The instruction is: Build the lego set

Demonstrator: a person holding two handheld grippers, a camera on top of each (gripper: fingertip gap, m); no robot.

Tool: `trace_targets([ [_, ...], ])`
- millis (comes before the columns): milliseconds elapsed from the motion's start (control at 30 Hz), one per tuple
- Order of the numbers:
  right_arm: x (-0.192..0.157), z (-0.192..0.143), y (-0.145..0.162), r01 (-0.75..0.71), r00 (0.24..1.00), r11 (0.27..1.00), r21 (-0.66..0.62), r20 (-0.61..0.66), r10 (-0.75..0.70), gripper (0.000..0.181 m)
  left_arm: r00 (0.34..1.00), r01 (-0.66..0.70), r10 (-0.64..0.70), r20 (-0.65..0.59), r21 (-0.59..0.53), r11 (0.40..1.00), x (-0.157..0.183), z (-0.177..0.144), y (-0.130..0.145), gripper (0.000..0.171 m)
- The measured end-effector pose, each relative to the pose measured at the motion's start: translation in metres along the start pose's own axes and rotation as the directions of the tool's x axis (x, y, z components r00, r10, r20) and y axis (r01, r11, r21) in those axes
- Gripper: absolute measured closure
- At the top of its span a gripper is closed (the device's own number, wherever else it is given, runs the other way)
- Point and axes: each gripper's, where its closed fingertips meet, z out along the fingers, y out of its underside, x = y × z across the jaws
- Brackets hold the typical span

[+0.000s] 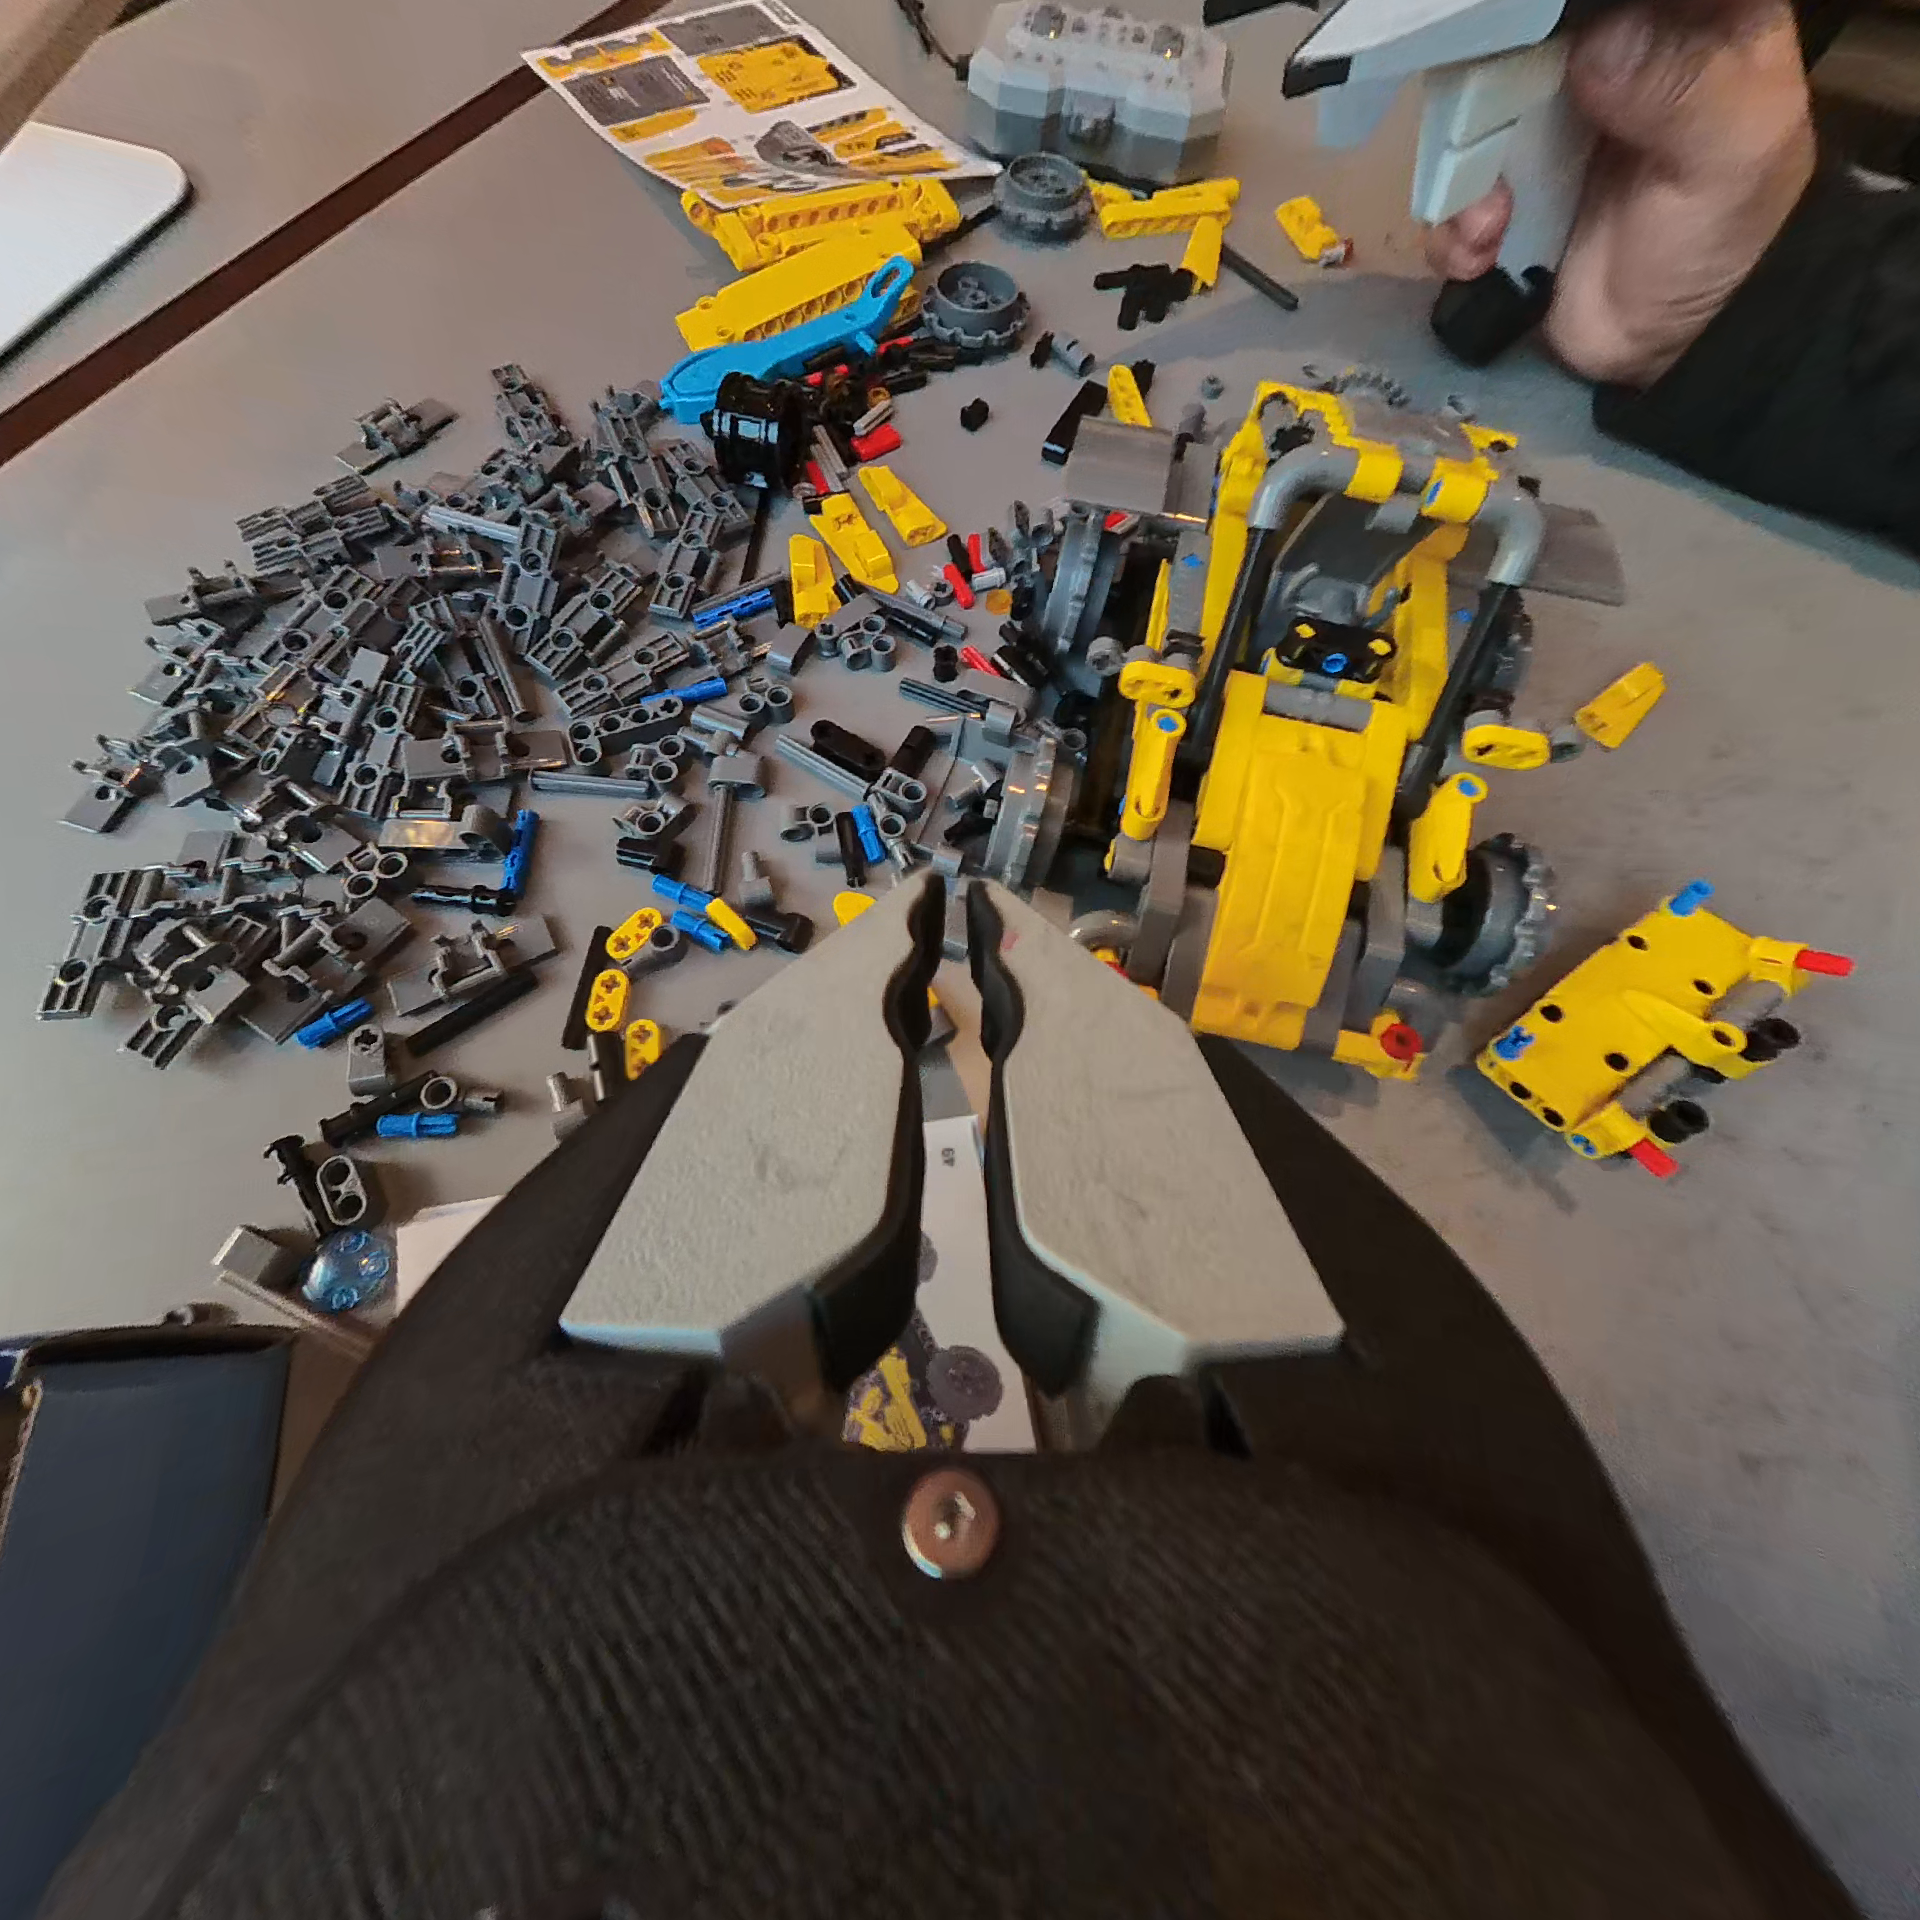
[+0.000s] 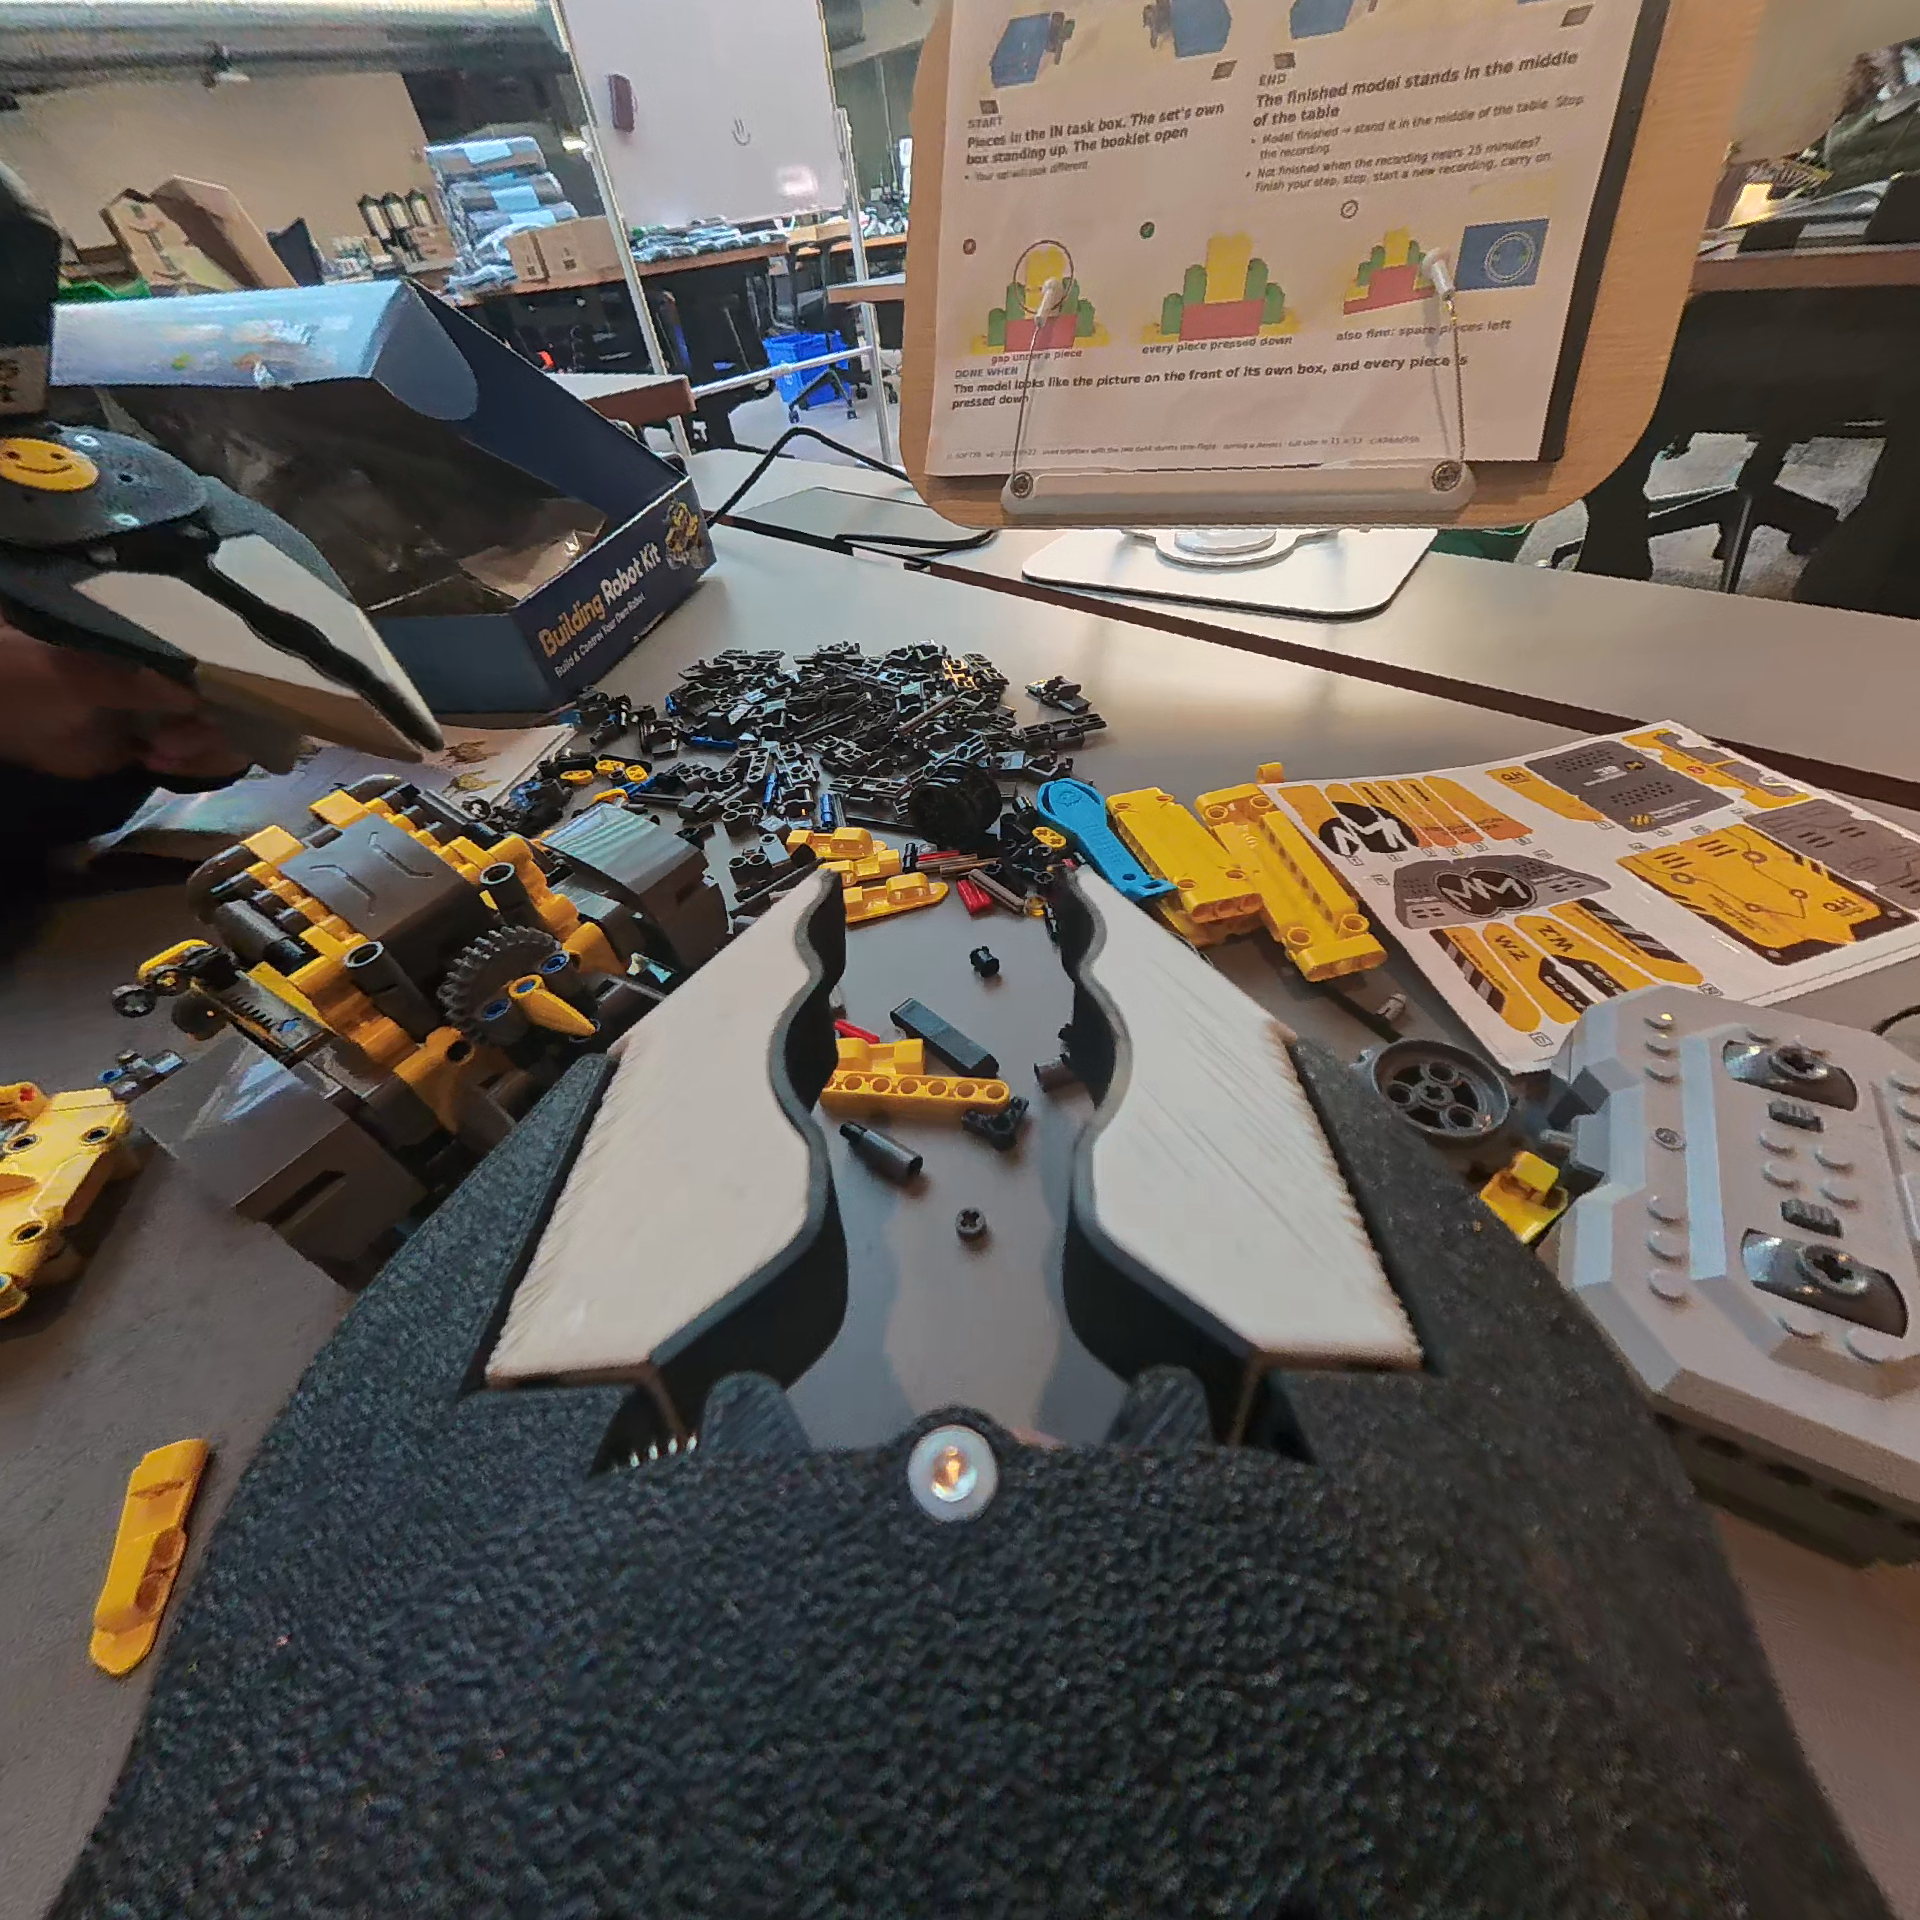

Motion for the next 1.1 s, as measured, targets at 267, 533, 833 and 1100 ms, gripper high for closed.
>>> trace_targets([
  [267, 0.005, 0.006, 0.002, -0.002, 1.000, 0.999, -0.035, -0.011, 0.002, 0.135, 0.999, -0.034, 0.035, 0.036, -0.015, 0.999, 0.022, 0.016, -0.007, 0.167],
  [533, 0.003, 0.062, -0.010, 0.221, 0.975, 0.955, -0.198, 0.008, -0.224, 0.137, 0.992, -0.069, 0.076, 0.096, -0.065, 0.995, 0.023, 0.022, 0.002, 0.155],
  [833, -0.007, 0.096, -0.046, 0.299, 0.950, 0.943, -0.144, 0.138, -0.280, 0.134, 0.987, -0.021, 0.027, 0.156, -0.040, 0.999, 0.014, 0.022, -0.006, 0.143],
  [1100, -0.002, 0.084, -0.018, 0.367, 0.930, 0.907, -0.209, 0.122, -0.348, 0.152, 0.992, -0.020, 0.022, 0.123, -0.018, 1.000, 0.018, 0.023, -0.007, 0.141],
])
